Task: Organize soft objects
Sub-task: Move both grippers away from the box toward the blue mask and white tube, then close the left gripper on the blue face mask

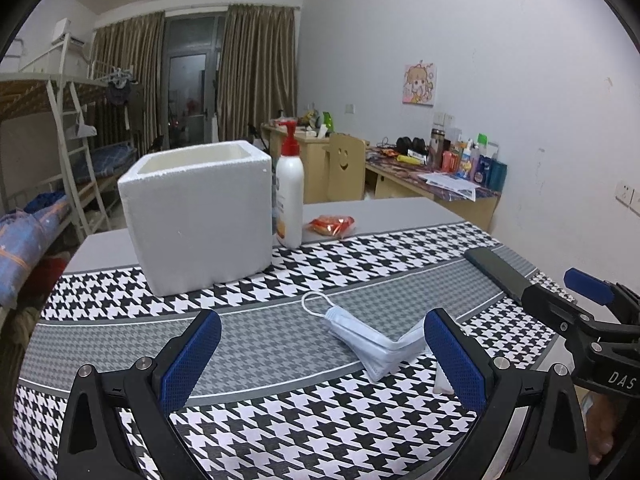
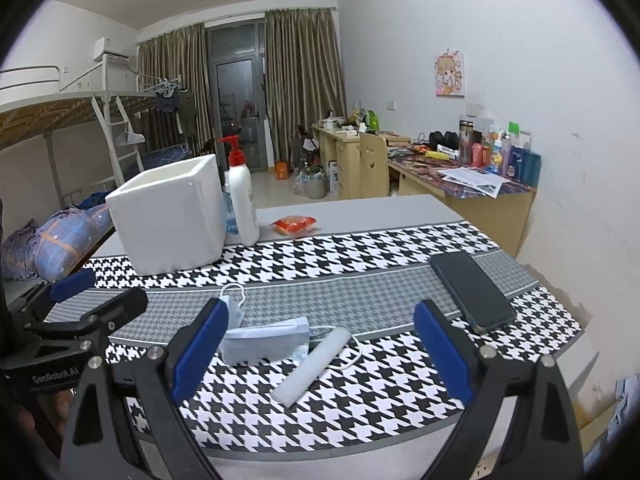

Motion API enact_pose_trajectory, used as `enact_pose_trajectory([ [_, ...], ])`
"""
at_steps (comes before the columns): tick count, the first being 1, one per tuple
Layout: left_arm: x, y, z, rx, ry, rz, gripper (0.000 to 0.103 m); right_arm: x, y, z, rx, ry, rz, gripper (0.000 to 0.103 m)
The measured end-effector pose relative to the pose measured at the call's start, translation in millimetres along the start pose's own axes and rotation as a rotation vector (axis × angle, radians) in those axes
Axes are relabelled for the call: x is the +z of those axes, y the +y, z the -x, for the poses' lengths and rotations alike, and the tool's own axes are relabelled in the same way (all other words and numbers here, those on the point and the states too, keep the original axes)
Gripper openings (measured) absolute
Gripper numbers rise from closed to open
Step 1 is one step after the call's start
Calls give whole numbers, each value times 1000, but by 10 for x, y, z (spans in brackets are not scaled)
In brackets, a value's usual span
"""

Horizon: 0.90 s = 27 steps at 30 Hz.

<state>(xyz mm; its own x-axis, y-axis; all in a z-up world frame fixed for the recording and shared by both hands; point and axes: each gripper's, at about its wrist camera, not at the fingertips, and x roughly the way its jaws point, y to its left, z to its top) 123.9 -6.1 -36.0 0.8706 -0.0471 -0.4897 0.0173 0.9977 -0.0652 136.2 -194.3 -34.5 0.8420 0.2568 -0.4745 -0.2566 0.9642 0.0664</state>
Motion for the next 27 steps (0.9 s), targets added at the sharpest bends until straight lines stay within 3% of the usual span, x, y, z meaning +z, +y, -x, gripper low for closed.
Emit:
enact_pose_trajectory([
  [27, -151, -193, -513, -54, 121, -35, 102, -250, -248, -370, -15, 119, -20, 96],
])
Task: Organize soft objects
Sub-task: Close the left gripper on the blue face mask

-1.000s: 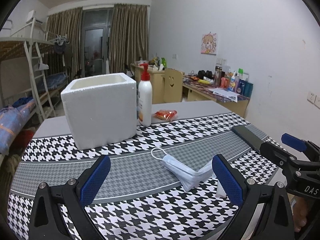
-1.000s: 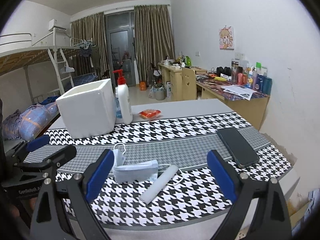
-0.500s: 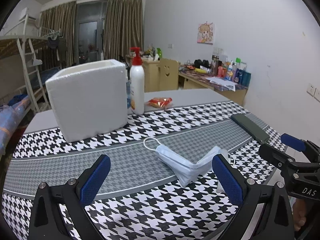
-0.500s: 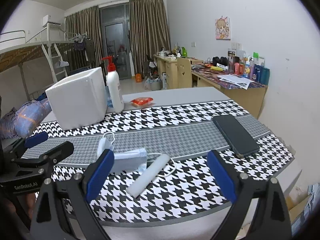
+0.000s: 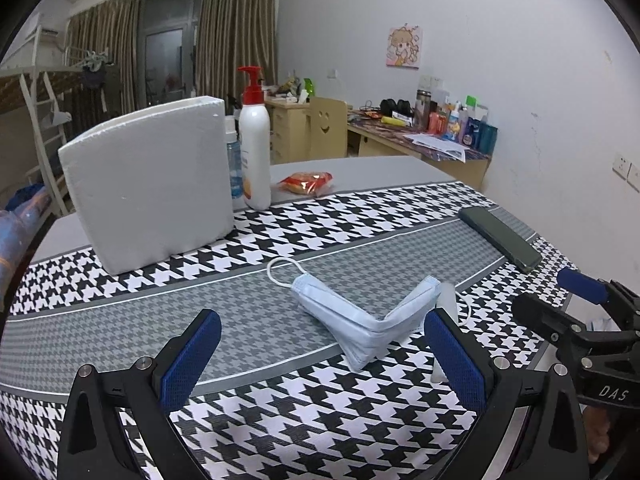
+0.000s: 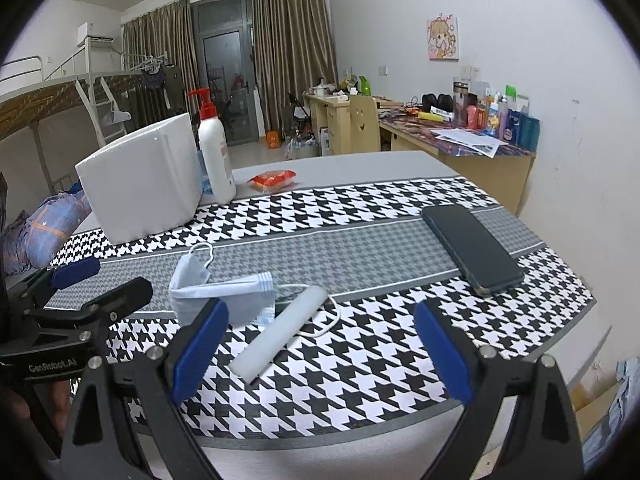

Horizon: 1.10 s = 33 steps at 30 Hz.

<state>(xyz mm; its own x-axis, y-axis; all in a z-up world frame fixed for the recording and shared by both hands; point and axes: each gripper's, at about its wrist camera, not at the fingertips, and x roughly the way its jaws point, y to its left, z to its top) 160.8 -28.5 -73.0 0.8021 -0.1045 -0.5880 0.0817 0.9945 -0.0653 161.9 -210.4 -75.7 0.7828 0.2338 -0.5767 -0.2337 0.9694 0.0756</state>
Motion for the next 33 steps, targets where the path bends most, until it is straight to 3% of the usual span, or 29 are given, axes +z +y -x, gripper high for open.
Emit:
enact_pose_trajectory([
  [15, -4, -98, -294, -6, 58, -13, 101, -64, -107, -123, 4, 40, -23, 96],
  [23, -23, -137, -475, -13, 108, -26, 90, -83, -146, -189, 12, 58, -30, 96],
  [27, -38, -167, -535, -11, 123, -37, 90, -101, -172, -223, 15, 69, -37, 96],
  [33, -21, -218, -638, -32, 142, -49, 78, -108, -181, -285, 31, 83, -34, 96],
])
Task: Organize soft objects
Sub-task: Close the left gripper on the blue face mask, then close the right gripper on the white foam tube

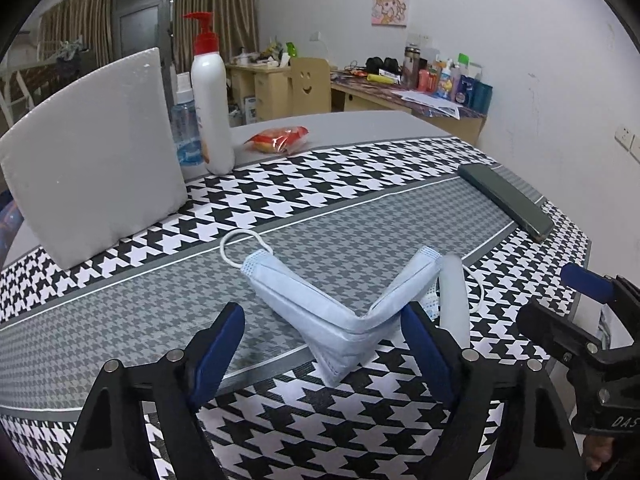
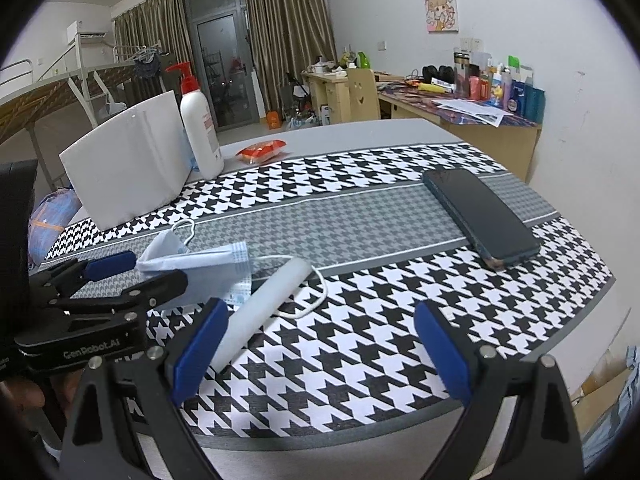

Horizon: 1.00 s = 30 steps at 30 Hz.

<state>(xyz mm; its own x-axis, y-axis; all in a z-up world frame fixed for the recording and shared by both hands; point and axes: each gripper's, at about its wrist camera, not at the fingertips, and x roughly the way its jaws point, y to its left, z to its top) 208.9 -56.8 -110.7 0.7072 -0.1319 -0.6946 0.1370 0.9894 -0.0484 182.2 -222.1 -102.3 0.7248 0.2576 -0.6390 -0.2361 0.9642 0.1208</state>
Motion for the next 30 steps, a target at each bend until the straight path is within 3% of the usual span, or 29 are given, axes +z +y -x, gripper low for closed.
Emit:
enact_pose_trajectory([
  [8, 33, 2, -154, -55, 55, 9, 40, 7, 26, -82, 13, 16, 12, 96],
  [11, 32, 10, -184, -71, 66, 18, 34, 4, 34, -102, 19, 20, 13, 96],
  [19, 59, 30, -183, -104, 59, 24, 23, -14, 136, -174, 37, 45, 31, 96],
  [30, 60, 127, -74, -129, 13, 37, 23, -31, 309, -255, 27, 77, 62, 96],
])
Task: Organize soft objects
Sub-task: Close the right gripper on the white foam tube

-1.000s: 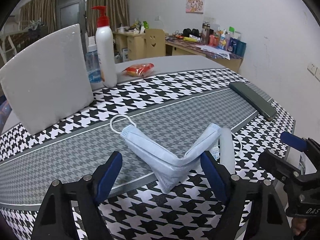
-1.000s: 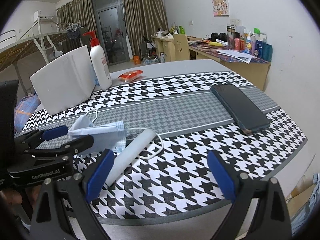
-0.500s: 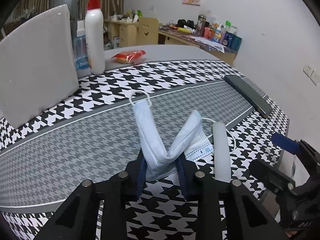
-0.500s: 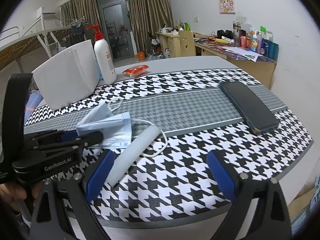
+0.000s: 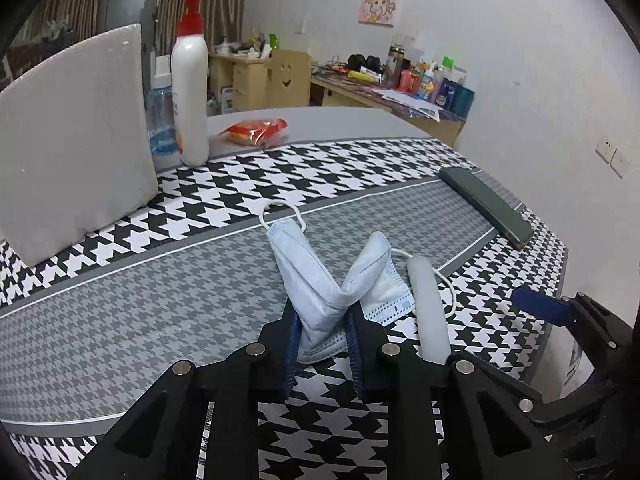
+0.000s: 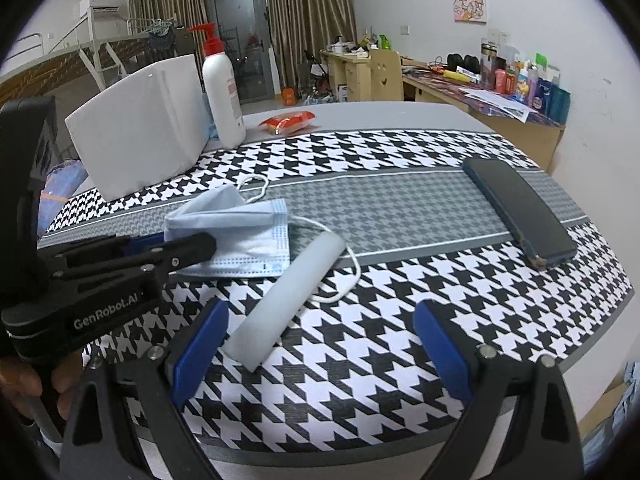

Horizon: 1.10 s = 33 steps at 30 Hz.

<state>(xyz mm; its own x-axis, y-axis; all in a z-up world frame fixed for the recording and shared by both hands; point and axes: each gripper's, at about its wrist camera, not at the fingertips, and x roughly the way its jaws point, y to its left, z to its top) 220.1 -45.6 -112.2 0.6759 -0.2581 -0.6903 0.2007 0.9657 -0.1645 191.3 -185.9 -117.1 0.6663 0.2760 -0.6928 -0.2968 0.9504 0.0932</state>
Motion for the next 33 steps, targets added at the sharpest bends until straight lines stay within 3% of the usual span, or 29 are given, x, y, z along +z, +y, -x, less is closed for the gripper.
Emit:
enact_pose_trajectory([
  [3, -12, 49, 20, -8, 0, 18, 23, 0, 41, -21, 2, 6, 3, 95],
  [7, -30, 90, 51, -12, -7, 33, 23, 7, 124, -70, 12, 33, 25, 82],
  [12, -32, 98, 107, -8, -24, 29, 23, -1, 212, -128, 15, 66, 42, 76],
  [14, -36, 99, 121, -7, -28, 29, 23, -12, 249, -170, 9, 91, 51, 65],
  [21, -42, 98, 168, -7, -42, 31, 23, -35, 355, -181, -34, 125, 85, 45],
  [23, -45, 105, 183, -5, -47, 33, 23, -49, 388, -161, -20, 131, 88, 31],
  [33, -74, 101, 327, -15, -85, 31, 23, -27, 164, -45, 116, 133, -48, 12],
])
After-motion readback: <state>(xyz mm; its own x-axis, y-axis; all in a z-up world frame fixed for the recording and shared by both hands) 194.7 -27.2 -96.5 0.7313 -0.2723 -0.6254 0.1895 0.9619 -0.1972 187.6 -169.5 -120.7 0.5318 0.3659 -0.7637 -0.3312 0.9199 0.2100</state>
